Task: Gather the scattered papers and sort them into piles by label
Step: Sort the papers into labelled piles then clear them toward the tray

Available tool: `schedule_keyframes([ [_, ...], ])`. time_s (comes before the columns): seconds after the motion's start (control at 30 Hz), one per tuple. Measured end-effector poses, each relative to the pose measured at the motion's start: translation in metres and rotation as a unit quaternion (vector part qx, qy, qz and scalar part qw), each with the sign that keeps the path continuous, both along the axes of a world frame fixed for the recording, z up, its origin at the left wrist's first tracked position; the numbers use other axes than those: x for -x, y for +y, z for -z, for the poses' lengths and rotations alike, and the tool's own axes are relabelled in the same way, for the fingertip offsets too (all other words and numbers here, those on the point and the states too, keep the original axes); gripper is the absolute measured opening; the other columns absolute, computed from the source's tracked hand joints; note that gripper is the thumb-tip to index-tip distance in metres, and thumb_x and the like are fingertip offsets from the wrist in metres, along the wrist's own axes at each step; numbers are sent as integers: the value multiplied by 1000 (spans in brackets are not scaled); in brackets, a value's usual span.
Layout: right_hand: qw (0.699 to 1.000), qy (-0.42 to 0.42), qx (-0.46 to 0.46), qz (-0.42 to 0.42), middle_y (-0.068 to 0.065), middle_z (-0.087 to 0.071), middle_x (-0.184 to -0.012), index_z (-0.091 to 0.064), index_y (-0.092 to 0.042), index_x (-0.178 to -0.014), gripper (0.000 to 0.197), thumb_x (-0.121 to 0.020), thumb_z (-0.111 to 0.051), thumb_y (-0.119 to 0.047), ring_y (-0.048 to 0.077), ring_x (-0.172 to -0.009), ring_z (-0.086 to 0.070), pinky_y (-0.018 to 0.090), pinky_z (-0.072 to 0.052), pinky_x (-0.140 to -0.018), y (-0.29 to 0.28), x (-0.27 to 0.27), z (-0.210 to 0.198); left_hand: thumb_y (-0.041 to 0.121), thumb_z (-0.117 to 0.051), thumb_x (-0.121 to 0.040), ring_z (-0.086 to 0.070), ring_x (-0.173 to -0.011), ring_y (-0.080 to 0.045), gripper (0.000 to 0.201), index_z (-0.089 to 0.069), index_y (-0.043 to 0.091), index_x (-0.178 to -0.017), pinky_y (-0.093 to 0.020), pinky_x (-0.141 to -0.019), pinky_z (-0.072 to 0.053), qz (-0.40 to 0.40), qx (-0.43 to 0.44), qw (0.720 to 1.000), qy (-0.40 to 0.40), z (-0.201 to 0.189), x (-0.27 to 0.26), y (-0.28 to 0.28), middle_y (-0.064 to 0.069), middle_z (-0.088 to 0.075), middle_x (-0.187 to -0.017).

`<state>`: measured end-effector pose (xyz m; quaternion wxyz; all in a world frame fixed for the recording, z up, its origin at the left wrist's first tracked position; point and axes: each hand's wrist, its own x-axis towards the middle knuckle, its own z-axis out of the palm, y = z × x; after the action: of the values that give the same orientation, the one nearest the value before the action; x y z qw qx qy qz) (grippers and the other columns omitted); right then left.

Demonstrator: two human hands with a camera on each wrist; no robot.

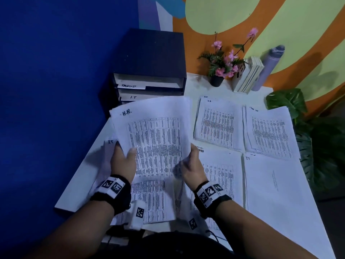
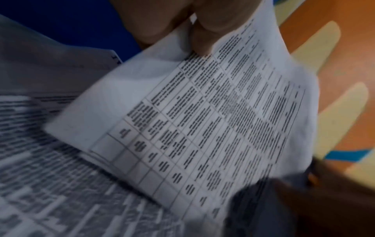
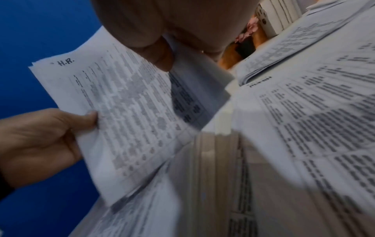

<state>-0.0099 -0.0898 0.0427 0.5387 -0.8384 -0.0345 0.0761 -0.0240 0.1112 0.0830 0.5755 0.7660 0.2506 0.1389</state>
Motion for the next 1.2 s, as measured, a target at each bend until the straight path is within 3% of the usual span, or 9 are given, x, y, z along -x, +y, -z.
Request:
schedule_keyframes([
  [0.13,998,48,23,38,11,-64,-74,-45,-18,-104,8,-98,-46,-12,25,-67,-64,43,-55,-68,-20,-11,4,9,-55,-94,-60,-102,-18,31,-52,17,-124,-33,-90,-46,-18,50,999,-8,5,-16,2,3,-63,-111],
  [0.37,958,98,10,270,17,-51,-73,-36,-13,-76,23,-97,-44,-5,20,-54,-52,25,-46,-44,-95,-41,36,8,-52,-95,-56,-108,-12,45,-44,21,-137,-30,-91,-44,64,20,997,40,37,-28,-7,1,-53,-132],
  [0.47,929,137,26,342,26,-61,-82,-50,-11,-92,9,-92,-43,-6,30,-63,-63,39,-54,-57,-134,-46,51,13,-55,-94,-43,-131,-20,50,-42,22,-142,-37,-107,-37,88,-68,985,128,55,-22,-5,-2,-40,-146],
  [0.57,906,162,-8,392,12,-59,-80,-50,-10,-132,42,-92,-41,-1,33,-75,-65,44,-55,-71,-159,-63,52,17,-57,-94,-33,-139,-23,53,-40,20,-144,-38,-114,-29,114,-131,968,183,69,-18,0,-5,-32,-153],
  [0.67,902,172,30,394,-5,-64,-68,-57,-17,-117,30,-92,-44,-7,33,-87,-68,39,-56,-75,-175,-96,48,25,-56,-93,-23,-144,-23,56,-37,23,-146,-42,-117,-25,133,-199,944,227,82,-14,6,-4,-23,-157],
  [0.77,905,170,18,389,16,-69,-103,-46,-3,-133,41,-92,-45,-9,27,-78,-67,42,-56,-83,-184,-126,40,38,-53,-93,-13,-147,-22,62,-27,32,-149,-48,-115,-24,153,-273,902,299,91,-7,9,2,-12,-161],
  [0.93,901,137,117,394,16,-46,-143,-38,-8,-144,56,-90,-52,-1,33,-127,-49,38,-39,-107,-197,-153,23,47,-49,-93,2,-149,-22,67,-17,34,-151,-53,-117,-11,166,-315,869,342,92,4,5,3,3,-162],
  [1.1,935,109,118,315,14,-59,-128,-54,-8,-133,41,-92,-56,-9,29,-115,-57,29,-42,-96,-160,-134,31,75,-39,-82,18,-146,-27,87,0,39,-151,-59,-114,3,198,-303,842,400,92,18,8,0,21,-159],
  [1.2,968,131,32,212,9,-67,-104,-67,-17,-105,14,-93,-59,-15,22,-93,-59,27,-43,-84,-110,-101,41,86,-28,-75,20,-145,-31,94,4,39,-151,-60,-113,6,233,-318,818,420,92,24,8,-1,24,-158],
])
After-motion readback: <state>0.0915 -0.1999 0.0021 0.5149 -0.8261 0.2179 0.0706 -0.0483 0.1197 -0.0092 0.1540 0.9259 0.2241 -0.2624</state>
